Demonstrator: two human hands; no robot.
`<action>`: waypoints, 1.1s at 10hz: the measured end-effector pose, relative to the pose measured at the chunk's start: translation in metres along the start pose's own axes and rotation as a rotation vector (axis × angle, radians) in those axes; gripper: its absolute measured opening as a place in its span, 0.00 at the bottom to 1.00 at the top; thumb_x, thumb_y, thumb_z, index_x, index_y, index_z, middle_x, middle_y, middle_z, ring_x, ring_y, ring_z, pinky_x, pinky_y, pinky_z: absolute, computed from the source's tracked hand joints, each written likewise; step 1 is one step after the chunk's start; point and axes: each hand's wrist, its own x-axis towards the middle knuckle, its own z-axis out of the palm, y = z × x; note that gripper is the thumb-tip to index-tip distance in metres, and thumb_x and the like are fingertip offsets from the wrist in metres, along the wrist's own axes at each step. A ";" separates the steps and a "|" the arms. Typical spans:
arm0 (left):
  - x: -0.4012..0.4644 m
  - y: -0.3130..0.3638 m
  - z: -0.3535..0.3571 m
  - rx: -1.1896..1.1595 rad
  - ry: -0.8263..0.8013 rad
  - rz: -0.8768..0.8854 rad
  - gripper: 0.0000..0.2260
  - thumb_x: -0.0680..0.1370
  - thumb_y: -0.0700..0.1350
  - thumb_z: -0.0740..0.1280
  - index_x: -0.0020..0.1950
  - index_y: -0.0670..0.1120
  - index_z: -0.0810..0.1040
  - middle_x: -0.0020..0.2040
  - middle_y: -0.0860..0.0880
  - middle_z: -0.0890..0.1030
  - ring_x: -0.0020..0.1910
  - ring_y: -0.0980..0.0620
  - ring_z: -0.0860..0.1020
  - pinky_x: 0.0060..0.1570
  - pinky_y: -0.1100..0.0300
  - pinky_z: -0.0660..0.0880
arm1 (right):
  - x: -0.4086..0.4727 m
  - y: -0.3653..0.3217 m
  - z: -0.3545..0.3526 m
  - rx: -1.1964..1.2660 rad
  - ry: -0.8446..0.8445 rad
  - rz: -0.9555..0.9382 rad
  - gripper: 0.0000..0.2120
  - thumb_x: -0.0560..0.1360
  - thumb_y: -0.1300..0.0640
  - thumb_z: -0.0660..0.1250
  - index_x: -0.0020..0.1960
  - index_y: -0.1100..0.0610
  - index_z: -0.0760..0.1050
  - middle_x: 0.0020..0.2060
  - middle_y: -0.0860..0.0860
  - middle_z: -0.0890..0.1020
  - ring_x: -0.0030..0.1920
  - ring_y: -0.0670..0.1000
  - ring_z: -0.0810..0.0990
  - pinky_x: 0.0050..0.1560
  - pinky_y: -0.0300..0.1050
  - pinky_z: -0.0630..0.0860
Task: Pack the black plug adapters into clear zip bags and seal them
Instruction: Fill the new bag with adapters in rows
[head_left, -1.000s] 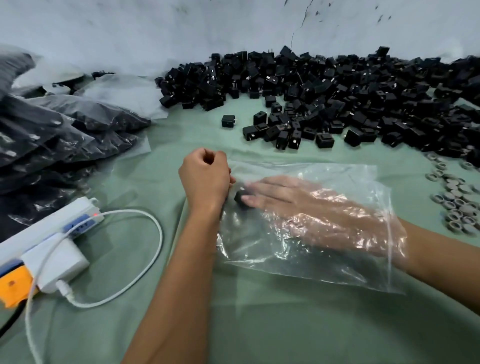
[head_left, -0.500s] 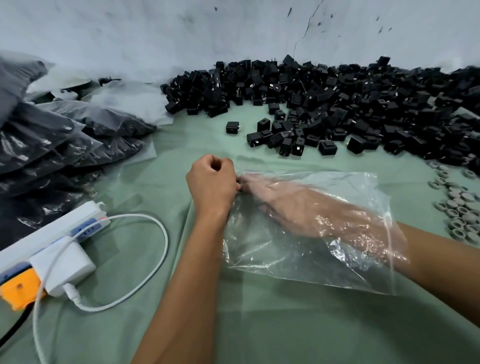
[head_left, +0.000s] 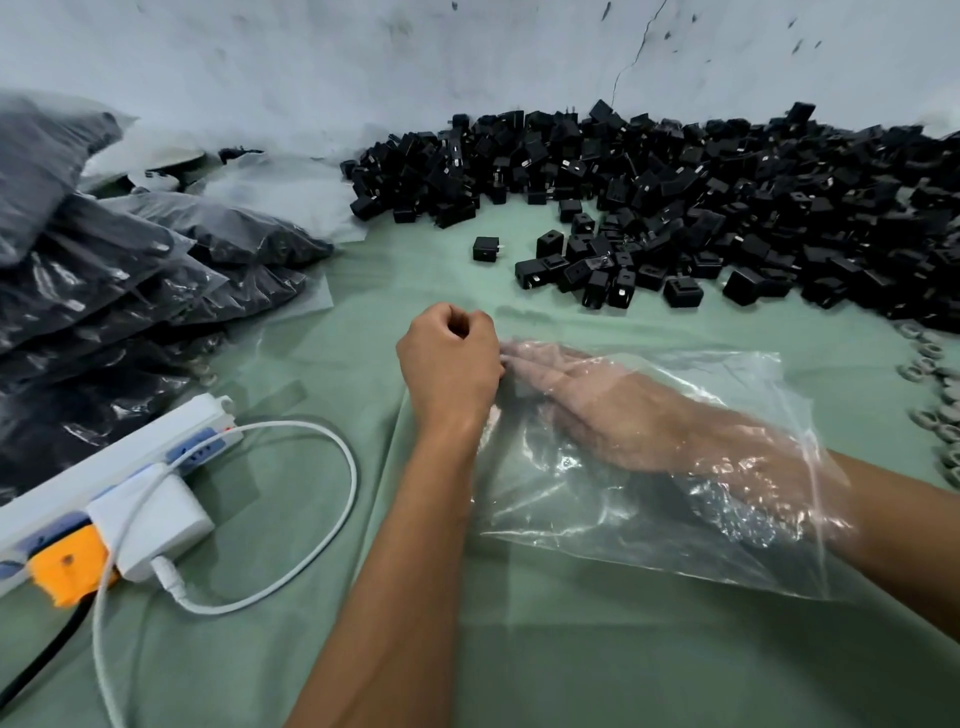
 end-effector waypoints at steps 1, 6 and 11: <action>-0.002 0.001 -0.001 0.019 -0.015 0.003 0.10 0.76 0.43 0.65 0.37 0.41 0.78 0.32 0.43 0.82 0.35 0.42 0.83 0.39 0.45 0.81 | 0.008 0.006 0.005 -0.016 -0.084 0.039 0.33 0.80 0.64 0.65 0.82 0.57 0.58 0.79 0.59 0.66 0.77 0.62 0.67 0.76 0.58 0.66; -0.004 0.001 0.001 0.160 0.021 0.094 0.10 0.78 0.44 0.66 0.37 0.44 0.76 0.33 0.50 0.80 0.32 0.54 0.78 0.33 0.63 0.71 | 0.025 0.016 0.022 -0.052 -0.172 0.110 0.31 0.82 0.61 0.64 0.82 0.57 0.58 0.80 0.56 0.63 0.79 0.57 0.63 0.79 0.50 0.60; -0.014 0.005 0.012 0.587 -0.019 0.233 0.04 0.74 0.43 0.65 0.41 0.46 0.78 0.35 0.50 0.78 0.37 0.47 0.73 0.40 0.57 0.65 | -0.076 0.045 -0.018 0.363 0.038 0.192 0.19 0.81 0.50 0.64 0.68 0.59 0.79 0.71 0.56 0.77 0.75 0.51 0.71 0.76 0.56 0.68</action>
